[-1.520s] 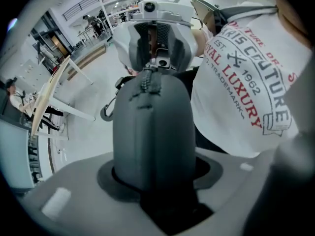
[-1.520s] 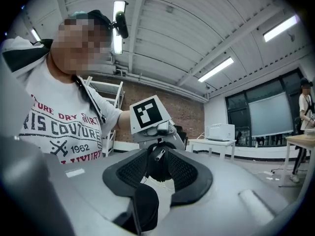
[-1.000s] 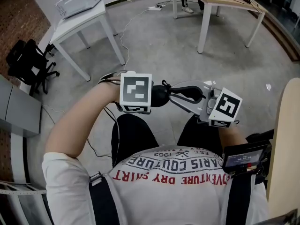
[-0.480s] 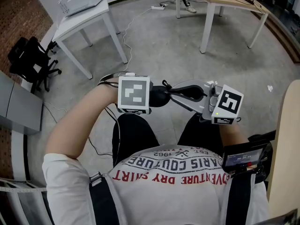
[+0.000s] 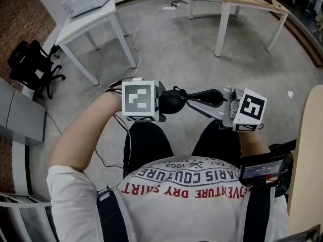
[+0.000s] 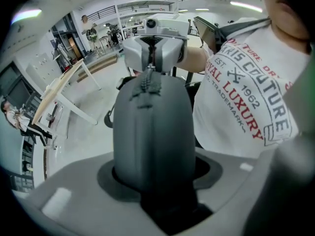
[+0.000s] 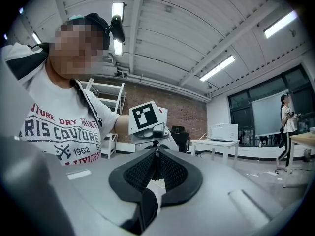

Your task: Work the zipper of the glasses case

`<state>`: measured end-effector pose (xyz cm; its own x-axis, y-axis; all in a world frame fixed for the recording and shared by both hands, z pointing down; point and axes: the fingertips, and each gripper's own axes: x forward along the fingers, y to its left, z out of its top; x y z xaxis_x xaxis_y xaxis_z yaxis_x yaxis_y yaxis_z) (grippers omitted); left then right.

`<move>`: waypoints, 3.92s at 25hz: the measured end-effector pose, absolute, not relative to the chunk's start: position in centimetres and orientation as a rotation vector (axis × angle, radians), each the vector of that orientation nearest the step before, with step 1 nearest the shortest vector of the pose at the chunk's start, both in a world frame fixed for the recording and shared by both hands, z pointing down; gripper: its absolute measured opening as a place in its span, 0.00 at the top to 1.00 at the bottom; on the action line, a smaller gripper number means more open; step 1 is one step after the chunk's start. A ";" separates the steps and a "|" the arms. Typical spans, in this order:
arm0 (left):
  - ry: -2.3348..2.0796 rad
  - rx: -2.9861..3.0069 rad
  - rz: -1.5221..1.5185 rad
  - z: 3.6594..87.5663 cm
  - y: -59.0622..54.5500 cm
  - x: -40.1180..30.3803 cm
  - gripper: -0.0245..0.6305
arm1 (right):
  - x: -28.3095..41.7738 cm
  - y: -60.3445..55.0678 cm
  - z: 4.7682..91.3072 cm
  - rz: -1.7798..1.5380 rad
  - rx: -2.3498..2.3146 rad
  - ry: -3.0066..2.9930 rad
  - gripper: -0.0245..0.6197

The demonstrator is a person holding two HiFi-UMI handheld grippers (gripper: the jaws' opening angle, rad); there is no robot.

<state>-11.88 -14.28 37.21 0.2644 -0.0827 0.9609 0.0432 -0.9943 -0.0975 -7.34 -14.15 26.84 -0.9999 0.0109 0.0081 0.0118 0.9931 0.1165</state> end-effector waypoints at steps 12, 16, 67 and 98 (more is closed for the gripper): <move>0.044 -2.512 -1.677 36.5 -14.8 -10.0 0.59 | -5.7 -14.5 26.5 -0.188 0.005 -3.144 0.93; 0.050 -2.564 -1.590 36.1 -15.1 -9.1 0.59 | -4.9 -14.8 26.4 -0.190 0.033 -3.154 0.93; -0.085 -3.304 -0.013 28.5 -15.8 -1.3 0.59 | -1.4 -16.0 26.9 -0.156 0.101 -3.234 0.93; 0.179 -3.392 0.760 22.7 -19.2 -4.2 0.59 | -2.0 -16.1 28.8 -0.073 0.078 -3.227 0.93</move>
